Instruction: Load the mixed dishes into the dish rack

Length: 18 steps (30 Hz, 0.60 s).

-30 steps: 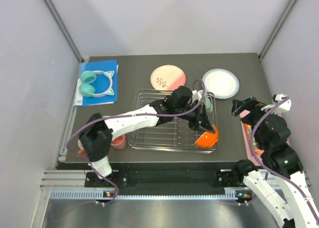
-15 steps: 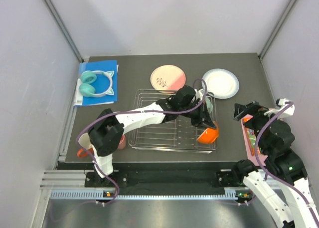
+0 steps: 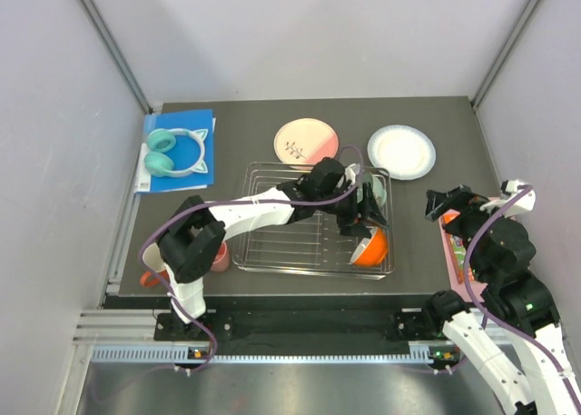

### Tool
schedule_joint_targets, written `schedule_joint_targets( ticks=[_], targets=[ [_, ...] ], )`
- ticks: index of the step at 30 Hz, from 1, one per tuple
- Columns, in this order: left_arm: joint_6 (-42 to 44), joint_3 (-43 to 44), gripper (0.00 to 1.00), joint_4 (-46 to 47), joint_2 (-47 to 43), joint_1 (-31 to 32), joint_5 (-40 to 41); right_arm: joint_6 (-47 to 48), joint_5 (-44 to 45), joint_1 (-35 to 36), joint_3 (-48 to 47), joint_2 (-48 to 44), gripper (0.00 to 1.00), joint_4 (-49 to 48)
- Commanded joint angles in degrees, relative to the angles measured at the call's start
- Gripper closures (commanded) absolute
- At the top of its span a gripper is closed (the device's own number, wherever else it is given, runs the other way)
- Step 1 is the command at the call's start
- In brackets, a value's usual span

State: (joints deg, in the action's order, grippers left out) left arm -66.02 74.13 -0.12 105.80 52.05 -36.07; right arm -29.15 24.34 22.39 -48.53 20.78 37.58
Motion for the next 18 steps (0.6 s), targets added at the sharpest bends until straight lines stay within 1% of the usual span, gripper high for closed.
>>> schedule_joint_targets(
  ticks=[1, 3, 4, 7, 8, 11, 14, 15, 16, 17, 18],
  targets=[
    [0.54, 2.51, 0.19, 2.06, -2.96, -0.46, 0.39, -0.03, 0.18, 0.46, -1.83, 0.32, 0.04, 0.03],
    [1.24, 2.77, 0.12, 1.79, -3.75, -0.46, 0.13, 0.05, 0.01, 0.46, -2.00, 0.49, 0.04, 0.04],
    [1.50, 3.04, 0.01, 1.53, -4.02, -0.46, 0.13, 0.14, -0.25, 0.46, -1.92, 0.84, 0.04, -0.05],
    [3.00, 4.53, 0.01, 0.48, -5.51, -0.55, -1.45, -0.12, -1.40, 0.46, -1.48, 1.54, 0.04, -0.67],
    [4.22, 5.06, 0.01, -1.18, -5.86, -0.72, -2.85, -0.30, -1.75, 0.55, -1.22, 1.72, 0.04, -0.93],
    [5.46, 6.12, 0.01, -1.81, -7.88, -2.91, -6.36, -0.47, -3.50, 0.46, 0.10, 3.30, 0.04, -2.25],
    [7.92, 7.25, 0.01, -4.00, -9.82, -7.74, -10.06, -0.65, -6.31, 0.55, 0.46, 6.90, 0.04, -3.04],
    [8.62, 7.69, 0.01, -5.49, -10.00, -11.15, -12.50, -0.65, -8.76, 0.46, 0.20, 8.04, 0.04, -3.30],
    [10.11, 8.31, 0.01, -6.98, -10.17, -13.18, -12.96, -0.74, -10.26, 0.46, -0.07, 10.66, 0.05, -3.31],
    [10.99, 8.84, 0.01, -8.30, -10.35, -17.12, -13.23, -0.65, -11.58, 0.55, -0.24, 12.08, 0.05, -3.13],
    [11.52, 8.67, 0.01, -9.19, -10.87, -19.16, -14.19, -0.74, -13.33, 1.16, -1.03, 14.88, 0.05, -2.26]
  ],
)
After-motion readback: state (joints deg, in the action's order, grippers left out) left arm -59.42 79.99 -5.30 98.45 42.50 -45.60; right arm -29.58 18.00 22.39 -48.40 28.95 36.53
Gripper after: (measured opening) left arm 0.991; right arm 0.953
